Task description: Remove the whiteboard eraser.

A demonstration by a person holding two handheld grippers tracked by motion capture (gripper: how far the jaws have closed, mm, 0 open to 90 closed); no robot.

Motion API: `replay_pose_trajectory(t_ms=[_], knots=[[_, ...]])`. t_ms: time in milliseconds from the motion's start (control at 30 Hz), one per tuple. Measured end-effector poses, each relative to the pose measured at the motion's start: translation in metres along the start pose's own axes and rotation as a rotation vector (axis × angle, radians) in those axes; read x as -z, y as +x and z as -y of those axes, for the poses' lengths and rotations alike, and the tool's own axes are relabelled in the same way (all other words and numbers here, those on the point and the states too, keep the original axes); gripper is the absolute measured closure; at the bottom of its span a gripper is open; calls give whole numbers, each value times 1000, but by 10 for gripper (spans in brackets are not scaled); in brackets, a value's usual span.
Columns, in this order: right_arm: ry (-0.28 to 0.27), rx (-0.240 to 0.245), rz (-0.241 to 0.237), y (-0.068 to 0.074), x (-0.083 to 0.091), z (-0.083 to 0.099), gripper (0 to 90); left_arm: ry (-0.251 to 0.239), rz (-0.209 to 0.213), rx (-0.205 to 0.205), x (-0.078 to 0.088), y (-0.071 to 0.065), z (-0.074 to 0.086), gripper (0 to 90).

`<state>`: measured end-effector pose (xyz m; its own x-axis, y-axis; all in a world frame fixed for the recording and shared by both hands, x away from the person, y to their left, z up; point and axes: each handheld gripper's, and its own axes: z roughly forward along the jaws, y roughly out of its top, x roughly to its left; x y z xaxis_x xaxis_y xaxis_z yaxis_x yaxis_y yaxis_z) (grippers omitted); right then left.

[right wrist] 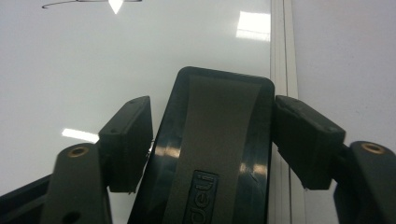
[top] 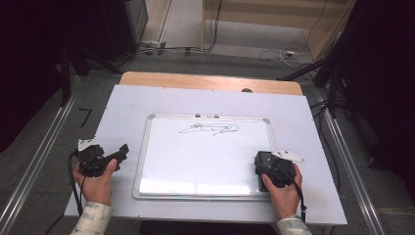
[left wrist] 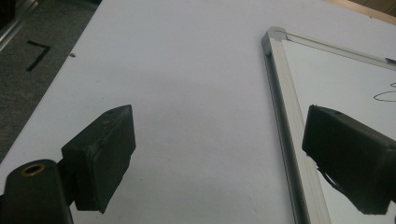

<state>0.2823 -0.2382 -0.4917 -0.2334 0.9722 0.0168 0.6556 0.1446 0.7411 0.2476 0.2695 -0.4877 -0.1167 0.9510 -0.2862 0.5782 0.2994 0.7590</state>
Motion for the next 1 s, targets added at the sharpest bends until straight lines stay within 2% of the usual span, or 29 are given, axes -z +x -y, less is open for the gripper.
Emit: replay_pose_trajectory(t_ms=[133, 467, 633, 767, 1000], knots=[[6, -20, -14, -1, -1, 0, 324, -3, -1, 5, 0, 0, 0, 105], [32, -57, -4, 1, -3, -2, 328, 1, 1, 1, 0, 0, 0, 104], [35, -49, -17, -1, -3, -2, 331, 5, 1, 2, 0, 0, 0, 105], [42, -67, -39, -3, -4, -2, 331, 7, 1, 3, 0, 0, 1, 105], [47, -72, -33, -2, -4, -2, 340, 8, 2, 5, 0, 0, 1, 105]])
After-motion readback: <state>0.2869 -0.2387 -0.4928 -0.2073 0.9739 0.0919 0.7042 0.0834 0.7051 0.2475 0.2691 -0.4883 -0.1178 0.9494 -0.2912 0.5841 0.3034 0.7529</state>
